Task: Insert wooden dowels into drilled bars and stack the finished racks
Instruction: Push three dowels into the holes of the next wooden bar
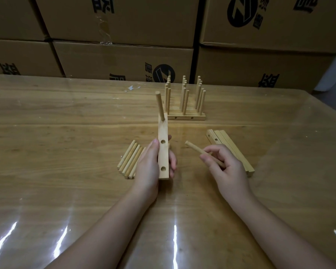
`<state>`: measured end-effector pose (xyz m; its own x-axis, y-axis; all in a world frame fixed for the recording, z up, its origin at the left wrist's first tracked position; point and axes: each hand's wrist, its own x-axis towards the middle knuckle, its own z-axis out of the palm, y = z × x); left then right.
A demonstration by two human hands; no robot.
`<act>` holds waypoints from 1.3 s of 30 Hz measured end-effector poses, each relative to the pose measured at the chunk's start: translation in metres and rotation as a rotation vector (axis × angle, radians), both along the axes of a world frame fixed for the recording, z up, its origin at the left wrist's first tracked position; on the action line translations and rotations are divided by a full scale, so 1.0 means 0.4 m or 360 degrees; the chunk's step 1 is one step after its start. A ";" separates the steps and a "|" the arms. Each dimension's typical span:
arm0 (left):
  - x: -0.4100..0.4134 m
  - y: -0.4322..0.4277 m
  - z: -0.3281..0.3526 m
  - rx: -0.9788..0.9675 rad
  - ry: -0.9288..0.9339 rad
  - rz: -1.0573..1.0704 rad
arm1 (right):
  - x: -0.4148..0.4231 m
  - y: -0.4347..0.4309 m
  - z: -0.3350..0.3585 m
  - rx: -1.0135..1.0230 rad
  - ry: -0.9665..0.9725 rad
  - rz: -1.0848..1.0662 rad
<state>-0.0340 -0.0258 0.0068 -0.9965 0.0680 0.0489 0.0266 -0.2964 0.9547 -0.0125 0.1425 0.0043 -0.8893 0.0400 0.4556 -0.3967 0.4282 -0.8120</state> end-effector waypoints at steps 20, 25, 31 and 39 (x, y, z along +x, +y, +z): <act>0.004 0.014 -0.002 -0.0158 0.0031 -0.0038 | 0.006 -0.008 0.006 0.0542 0.0590 -0.0118; 0.005 0.011 -0.005 -0.0243 0.0068 -0.0040 | 0.012 -0.012 0.003 0.0424 0.0521 0.0017; 0.013 0.013 -0.005 -0.0324 0.0149 -0.0110 | 0.014 -0.006 0.014 0.0475 0.0576 0.0029; 0.014 0.016 -0.005 -0.0366 0.0119 -0.0107 | 0.026 -0.004 0.038 0.1005 0.0755 -0.0356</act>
